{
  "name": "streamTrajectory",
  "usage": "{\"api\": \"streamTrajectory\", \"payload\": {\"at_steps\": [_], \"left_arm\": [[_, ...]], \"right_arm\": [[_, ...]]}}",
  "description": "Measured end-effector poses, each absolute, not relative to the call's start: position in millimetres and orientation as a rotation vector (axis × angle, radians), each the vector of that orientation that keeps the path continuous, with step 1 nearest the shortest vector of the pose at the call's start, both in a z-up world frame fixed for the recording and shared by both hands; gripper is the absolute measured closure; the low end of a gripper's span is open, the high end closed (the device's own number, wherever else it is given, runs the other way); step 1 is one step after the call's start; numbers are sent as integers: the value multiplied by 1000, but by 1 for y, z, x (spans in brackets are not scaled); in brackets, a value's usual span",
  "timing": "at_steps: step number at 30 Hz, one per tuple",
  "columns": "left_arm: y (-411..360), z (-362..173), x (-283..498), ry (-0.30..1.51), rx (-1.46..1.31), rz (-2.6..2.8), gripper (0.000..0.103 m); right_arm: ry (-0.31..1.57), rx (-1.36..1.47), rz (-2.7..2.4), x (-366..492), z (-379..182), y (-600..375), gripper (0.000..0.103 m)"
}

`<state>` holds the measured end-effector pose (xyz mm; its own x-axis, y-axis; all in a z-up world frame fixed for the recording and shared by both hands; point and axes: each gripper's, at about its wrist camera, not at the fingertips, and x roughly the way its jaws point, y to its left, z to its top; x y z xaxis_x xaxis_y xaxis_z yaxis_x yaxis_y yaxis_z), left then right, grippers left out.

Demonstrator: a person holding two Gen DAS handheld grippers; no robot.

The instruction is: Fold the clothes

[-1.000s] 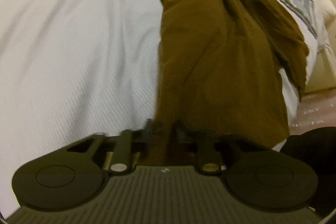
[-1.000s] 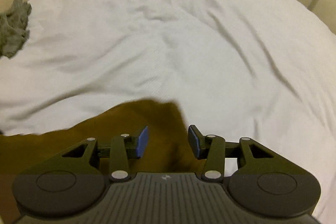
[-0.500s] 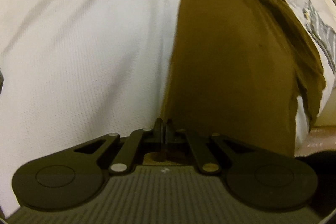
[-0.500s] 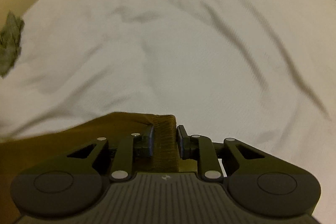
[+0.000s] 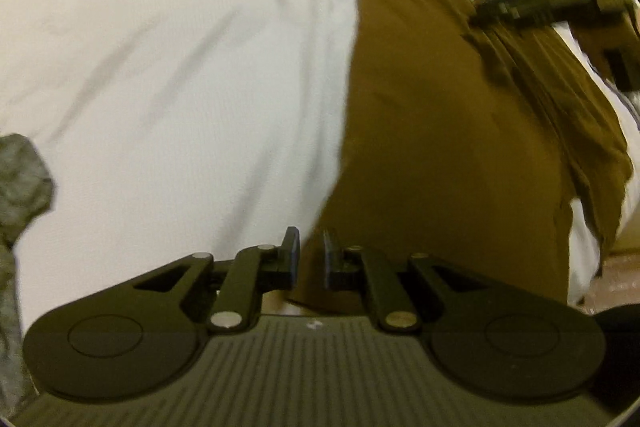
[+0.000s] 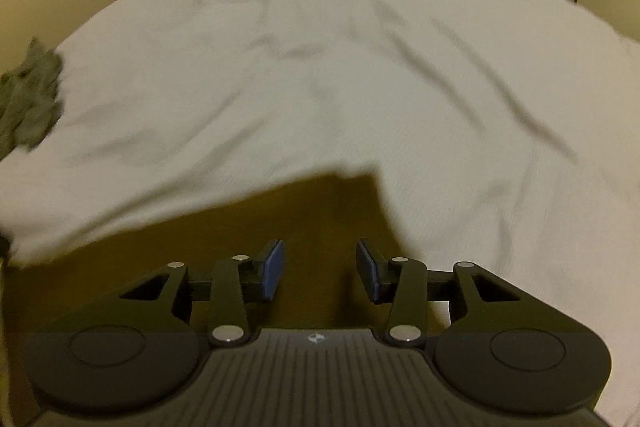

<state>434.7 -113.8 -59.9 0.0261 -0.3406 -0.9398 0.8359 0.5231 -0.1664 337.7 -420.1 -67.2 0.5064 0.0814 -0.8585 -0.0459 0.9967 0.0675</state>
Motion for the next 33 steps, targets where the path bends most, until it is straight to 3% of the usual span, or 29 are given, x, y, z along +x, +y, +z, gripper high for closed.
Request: {"api": "streamTrajectory", "payload": {"at_steps": [7,19,23,30,33], "left_arm": [[-112,-81,416,1223,620,-1055,96],[-141,-26,362,1056,700,-1186,96],[-192,-20,316,1014,710,-1252,95],[-303,-31,235,990,761,-1329,95],[-362,-36,222,944,796,-1383,89]], "right_arm": [[1200,167,-107,225,-101,-413,59],[1248,226,-446,73,-65,-439,59],[1163,233,-479,51,-46,-459,59],[1211,258,-324,32,-89,-518,60],[1218,288,-327,2,-87,-547,60]]}}
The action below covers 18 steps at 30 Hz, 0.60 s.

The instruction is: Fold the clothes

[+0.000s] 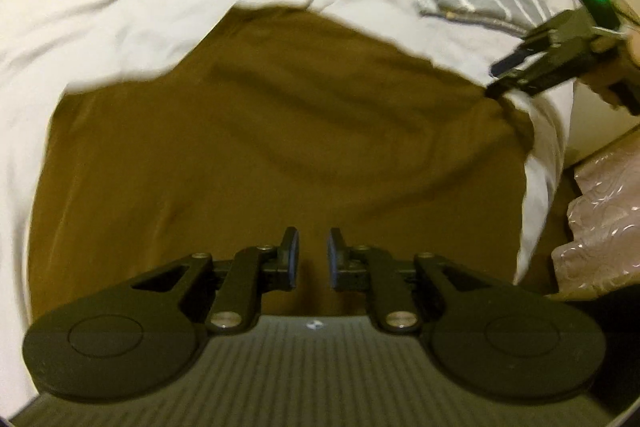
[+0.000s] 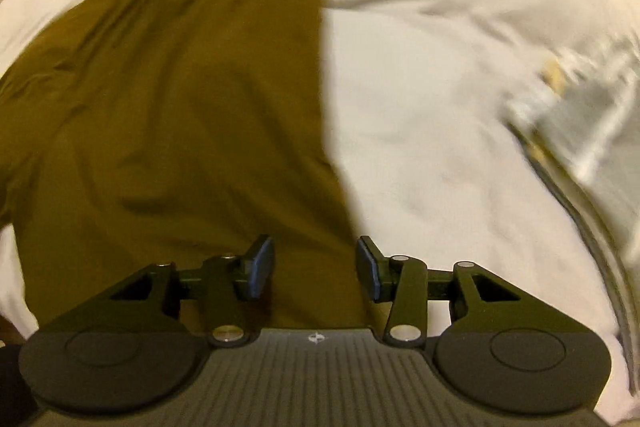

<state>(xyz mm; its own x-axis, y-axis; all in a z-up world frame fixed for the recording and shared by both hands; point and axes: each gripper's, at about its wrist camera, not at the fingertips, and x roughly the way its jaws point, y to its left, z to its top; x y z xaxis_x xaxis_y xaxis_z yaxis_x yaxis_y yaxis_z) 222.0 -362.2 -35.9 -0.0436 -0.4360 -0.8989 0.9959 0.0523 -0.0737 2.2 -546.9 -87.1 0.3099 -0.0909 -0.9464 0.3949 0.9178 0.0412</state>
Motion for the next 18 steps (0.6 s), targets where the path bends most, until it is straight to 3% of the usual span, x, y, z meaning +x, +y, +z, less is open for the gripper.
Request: {"api": "streamTrajectory", "payload": {"at_steps": [3,5,7,14,18], "left_arm": [[-421,-40,226,858,867,-1423,86],[-457,-42,240,790,915,-1436,72],[-494,-49,258,729,970,-1439,64],[-584,-88,309,606,1119,-1534,62],[-610,-112,313,591,1213,-1639,67]], "right_arm": [[1189,332,-349,-33,-72,-572,60],[1149,379,-366,-53,-60,-583,59],[1117,432,-376,-68,-54,-590,59],[1074,564,-324,-83,-70,-583,56],[1065,610,-351,-87,-83,-577,56]]}}
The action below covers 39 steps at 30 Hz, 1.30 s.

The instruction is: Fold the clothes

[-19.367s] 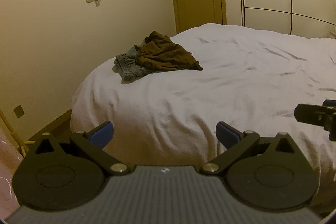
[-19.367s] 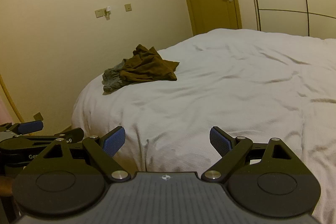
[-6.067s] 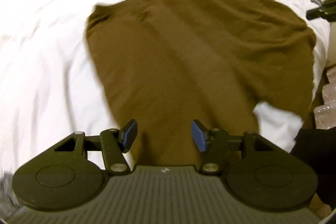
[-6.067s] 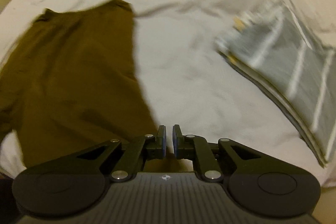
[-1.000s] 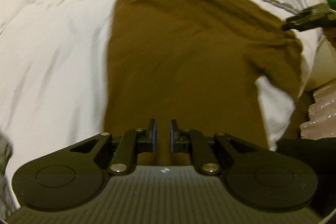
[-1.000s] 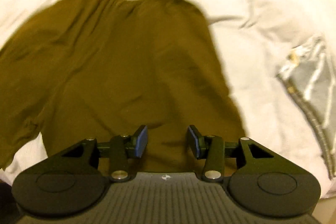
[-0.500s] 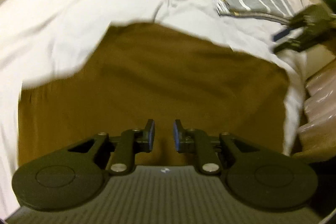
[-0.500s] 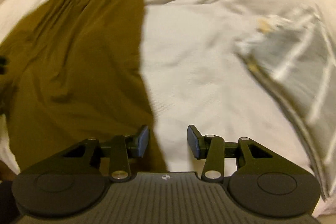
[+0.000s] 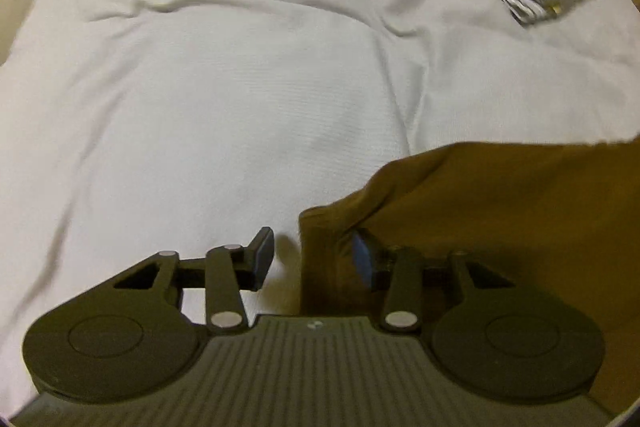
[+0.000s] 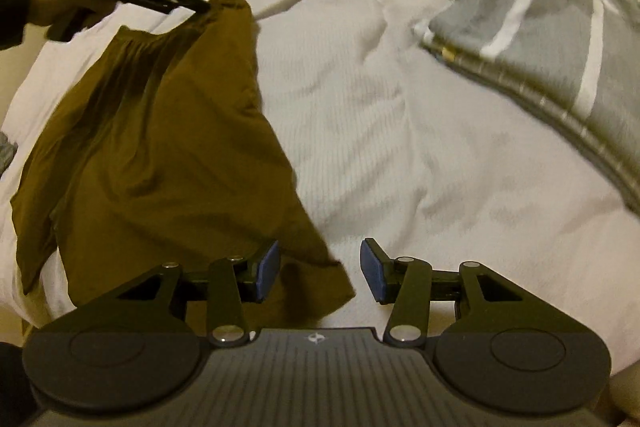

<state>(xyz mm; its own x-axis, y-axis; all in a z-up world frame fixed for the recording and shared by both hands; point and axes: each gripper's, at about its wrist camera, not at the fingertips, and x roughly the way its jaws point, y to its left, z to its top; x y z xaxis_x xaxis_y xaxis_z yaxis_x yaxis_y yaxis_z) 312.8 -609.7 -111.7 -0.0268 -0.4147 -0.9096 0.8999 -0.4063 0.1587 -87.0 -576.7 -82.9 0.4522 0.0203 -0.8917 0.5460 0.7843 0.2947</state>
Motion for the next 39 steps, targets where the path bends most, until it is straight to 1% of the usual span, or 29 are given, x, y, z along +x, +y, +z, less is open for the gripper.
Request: {"api": "streamTrajectory", "payload": {"at_steps": [2,3,4,5,10,12,17,19,20,21,25,28,30,32,33,34,35,37,39], "left_arm": [[-615,-118,312,604,1239,-1694,81],[-616,-120,311,603,1248,-1705,81],[-616,-120,311,610,1243,-1707,85],[-617,-119,313,626,1225,-1701,86],[-622,-108,331,649,1135,-1649,87],[-623,-113,335,686,1119,-1640,87],[-625,-117,329,668,1150,-1640,87],[-624,-116,330,662,1148,-1639,87],[-623,-115,330,660,1147,-1638,87],[-621,-113,330,645,1136,-1632,87],[-617,-116,325,643,1107,-1585,87],[-624,-125,324,699,1104,-1539,86],[-626,-119,324,701,1115,-1527,83],[-621,-107,327,683,1099,-1528,77],[-617,-99,332,686,1075,-1529,76],[-611,-90,338,693,1044,-1526,72],[-604,-81,344,701,1013,-1523,68],[-584,-63,352,703,966,-1515,67],[-557,-52,357,703,945,-1500,70]], "right_arm": [[1054,645,-368,-91,-86,-575,55],[1051,659,-375,-93,-89,-574,55],[1048,670,-385,-95,-91,-573,55],[1045,681,-394,-96,-93,-572,55],[982,780,-473,-113,-95,-575,56],[948,832,-509,-120,-96,-579,56],[923,899,-519,-125,-105,-582,57],[915,925,-523,-126,-109,-584,66],[912,943,-523,-127,-110,-586,81],[926,942,-532,-127,-109,-588,103],[960,835,-581,-131,-90,-583,103],[983,781,-594,-128,-84,-573,103],[1025,769,-576,-118,-94,-571,102],[1050,729,-578,-113,-94,-569,101],[1058,701,-585,-112,-92,-569,93],[1057,667,-608,-112,-87,-567,85],[1056,633,-631,-112,-81,-565,71],[1047,575,-660,-111,-69,-561,71],[1030,529,-653,-103,-55,-554,71]]}}
